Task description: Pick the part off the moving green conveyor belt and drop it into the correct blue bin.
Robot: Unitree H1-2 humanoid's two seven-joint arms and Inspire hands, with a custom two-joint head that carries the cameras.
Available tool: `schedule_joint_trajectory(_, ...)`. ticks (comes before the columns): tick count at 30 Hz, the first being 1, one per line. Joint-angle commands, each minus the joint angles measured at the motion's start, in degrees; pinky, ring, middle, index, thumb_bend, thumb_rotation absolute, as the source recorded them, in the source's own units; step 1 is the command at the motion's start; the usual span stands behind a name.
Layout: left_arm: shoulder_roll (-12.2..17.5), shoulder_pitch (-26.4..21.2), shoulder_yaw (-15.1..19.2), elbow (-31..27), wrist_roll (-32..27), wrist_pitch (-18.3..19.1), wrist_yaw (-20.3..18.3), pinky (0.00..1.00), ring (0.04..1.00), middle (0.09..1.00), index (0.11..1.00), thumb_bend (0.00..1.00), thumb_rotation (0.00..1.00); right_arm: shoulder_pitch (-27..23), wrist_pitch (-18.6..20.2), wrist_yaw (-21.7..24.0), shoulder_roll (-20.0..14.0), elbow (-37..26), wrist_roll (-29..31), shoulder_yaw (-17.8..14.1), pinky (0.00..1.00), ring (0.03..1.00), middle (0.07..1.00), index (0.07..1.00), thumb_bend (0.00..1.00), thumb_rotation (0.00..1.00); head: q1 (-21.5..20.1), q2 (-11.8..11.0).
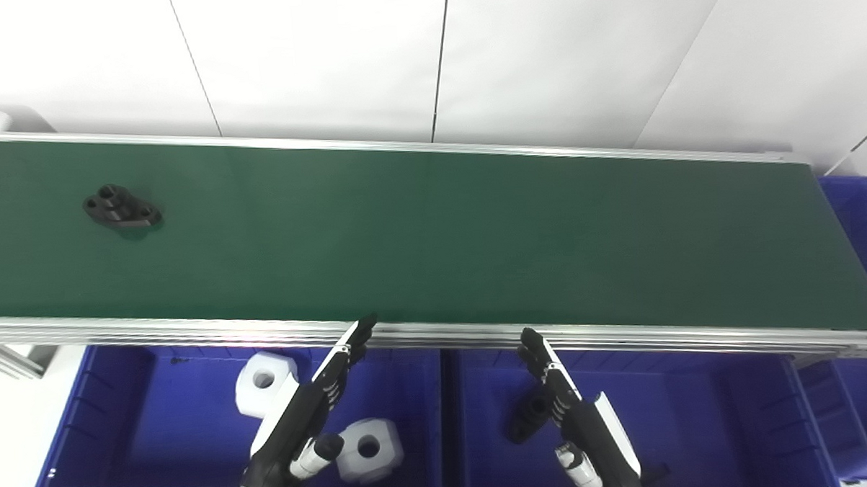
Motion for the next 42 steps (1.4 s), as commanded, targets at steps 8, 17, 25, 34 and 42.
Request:
schedule_joint_trajectory(8, -0.08, -0.12, -0.22, -0.8, -0.04, -2.4, 0.17, 0.99, 1.0, 1.0, 0.966, 0.95, 0.99, 0.2, -3.1, -0.13, -0.05, -0.67, -0.09, -0.18, 1.0, 0.978, 0.992, 1.0, 0.94, 0.97, 0.1, -0.36)
schedule_joint_trajectory(17, -1.09, -0.03, -0.85, 3.35, 2.21, -5.56, 0.95, 0.96, 1.0, 1.0, 0.97, 0.96, 1.0, -0.14, -3.13, -0.23, -1.12, 2.43, 0.96, -0.34, 1.0, 0.972, 1.0, 1.0, 0.94, 0.97, 8.37, -7.47)
schedule_joint_trajectory(25, -3.53, -1.09, -2.24, 8.99, 5.26, -8.64, 3.14, 0.91, 0.978, 0.98, 0.939, 0.97, 0.96, -1.45, -3.15, -0.11, -2.51, 6.88, 1.94, -1.34, 1.0, 0.983, 1.0, 1.0, 0.98, 1.0, 13.8, -13.57)
schedule_joint_trajectory(34, -3.58, -2.91, -3.75, 12.94, 6.55, -8.85, 6.03, 0.86, 0.943, 0.946, 0.901, 0.97, 0.91, -3.03, -3.15, 0.58, -2.69, 11.6, 2.94, -2.13, 1.0, 0.997, 1.0, 1.0, 0.98, 0.99, 14.8, -19.08)
schedule_joint_trajectory(42, -2.18, -4.09, -5.45, 14.23, 6.22, -8.86, 8.27, 0.83, 0.927, 0.937, 0.892, 0.95, 0.91, -3.59, -3.15, 1.29, -2.16, 12.54, 3.08, -2.39, 1.0, 0.993, 1.0, 1.0, 0.96, 0.98, 14.0, -20.17)
